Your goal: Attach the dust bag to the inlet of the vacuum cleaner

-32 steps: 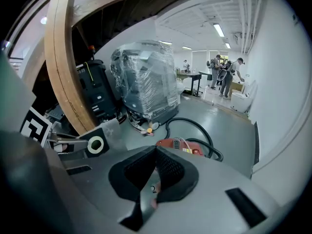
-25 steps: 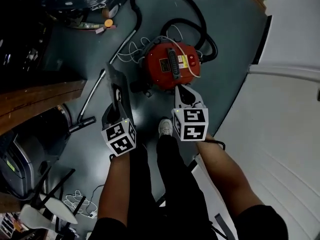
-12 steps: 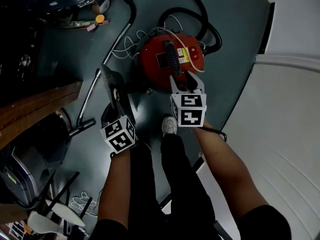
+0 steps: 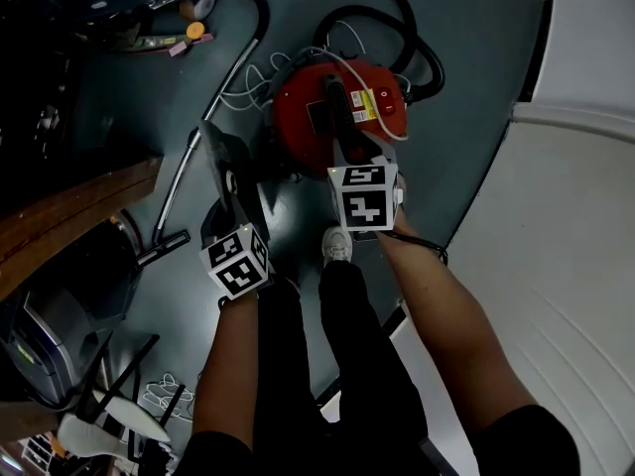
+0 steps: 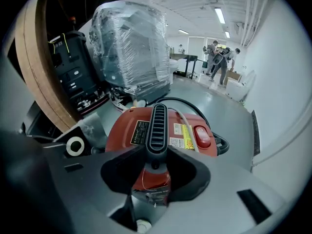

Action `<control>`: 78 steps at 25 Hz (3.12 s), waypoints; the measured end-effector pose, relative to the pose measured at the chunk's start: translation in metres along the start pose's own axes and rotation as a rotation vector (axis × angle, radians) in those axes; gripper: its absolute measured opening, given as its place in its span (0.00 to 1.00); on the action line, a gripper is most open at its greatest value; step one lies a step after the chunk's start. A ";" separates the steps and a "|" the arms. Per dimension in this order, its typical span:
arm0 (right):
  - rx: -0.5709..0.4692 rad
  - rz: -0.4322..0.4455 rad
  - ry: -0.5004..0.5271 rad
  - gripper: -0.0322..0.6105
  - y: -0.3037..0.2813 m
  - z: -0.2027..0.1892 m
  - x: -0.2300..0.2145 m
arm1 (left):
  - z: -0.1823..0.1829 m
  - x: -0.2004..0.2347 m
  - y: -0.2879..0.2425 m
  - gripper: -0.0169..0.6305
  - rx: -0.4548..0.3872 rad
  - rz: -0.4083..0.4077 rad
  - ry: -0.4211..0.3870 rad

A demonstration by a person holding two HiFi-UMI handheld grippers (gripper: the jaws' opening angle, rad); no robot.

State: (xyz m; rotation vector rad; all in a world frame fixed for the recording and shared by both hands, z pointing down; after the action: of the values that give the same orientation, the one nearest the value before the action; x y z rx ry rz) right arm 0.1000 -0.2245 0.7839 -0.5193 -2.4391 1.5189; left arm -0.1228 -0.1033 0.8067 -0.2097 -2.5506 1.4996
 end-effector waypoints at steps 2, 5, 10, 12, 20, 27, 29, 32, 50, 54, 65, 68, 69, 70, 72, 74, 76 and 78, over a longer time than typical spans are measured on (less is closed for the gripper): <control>0.037 0.009 0.022 0.26 -0.001 0.000 -0.001 | 0.000 -0.004 -0.003 0.06 0.004 -0.003 0.000; 0.070 0.021 0.034 0.26 -0.002 0.002 -0.001 | 0.000 -0.007 -0.011 0.06 0.012 -0.006 0.007; 0.085 0.010 0.047 0.26 -0.002 0.004 0.000 | -0.005 -0.013 -0.024 0.06 0.040 0.005 0.008; 0.082 0.006 0.053 0.26 -0.002 0.004 0.000 | -0.009 -0.016 -0.028 0.06 0.052 0.003 0.013; 0.094 0.014 0.065 0.26 -0.002 0.005 0.000 | -0.006 -0.019 -0.032 0.06 0.030 0.014 0.037; 0.088 0.028 0.071 0.26 -0.002 0.003 0.000 | -0.005 -0.028 -0.040 0.06 0.073 -0.057 0.015; 0.087 0.032 0.070 0.26 -0.002 0.004 0.000 | -0.006 -0.030 -0.040 0.06 0.085 -0.067 0.007; 0.088 0.037 0.067 0.26 -0.001 0.004 0.000 | -0.007 -0.033 -0.040 0.06 0.108 -0.083 0.003; 0.087 0.052 0.059 0.26 -0.002 0.003 -0.002 | -0.006 -0.058 -0.050 0.08 0.204 -0.319 0.089; 0.091 0.059 0.061 0.26 -0.002 0.004 0.000 | -0.006 -0.071 -0.051 0.09 0.209 -0.297 -0.032; 0.072 0.072 0.067 0.26 -0.004 0.001 -0.001 | -0.007 -0.077 -0.054 0.12 0.224 -0.293 -0.110; 0.072 0.123 -0.010 0.36 0.000 -0.007 0.001 | -0.009 -0.075 -0.050 0.17 0.219 -0.270 -0.059; 0.052 0.118 -0.048 0.36 0.006 -0.009 -0.001 | -0.009 -0.075 -0.045 0.21 0.207 -0.254 -0.058; 0.024 0.100 -0.076 0.36 0.014 -0.010 -0.003 | -0.007 -0.075 -0.039 0.30 0.188 -0.236 -0.072; -0.035 0.059 -0.100 0.35 0.033 -0.010 -0.003 | -0.002 -0.074 -0.019 0.36 0.137 -0.204 -0.107; -0.080 0.050 -0.115 0.25 0.054 -0.009 0.002 | 0.006 -0.071 0.007 0.31 0.080 -0.195 -0.110; -0.109 0.064 -0.128 0.07 0.075 -0.005 0.010 | 0.020 -0.070 0.039 0.02 0.013 -0.206 -0.106; -0.147 0.076 -0.116 0.05 0.101 0.005 0.020 | 0.038 -0.070 0.070 0.02 -0.048 -0.222 -0.108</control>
State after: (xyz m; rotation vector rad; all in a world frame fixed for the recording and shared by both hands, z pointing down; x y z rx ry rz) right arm 0.0981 -0.1802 0.6911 -0.5724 -2.6632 1.4431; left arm -0.0610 -0.1166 0.7216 0.1473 -2.5929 1.4027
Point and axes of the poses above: the fingertips, and each gripper's own axes: y backward along the fingers, x to its left, z out of its top, the point moved 5 cm from there along y, backward along the fingers, and after that the axes turned 6 degrees about x, right-handed, at the moved point
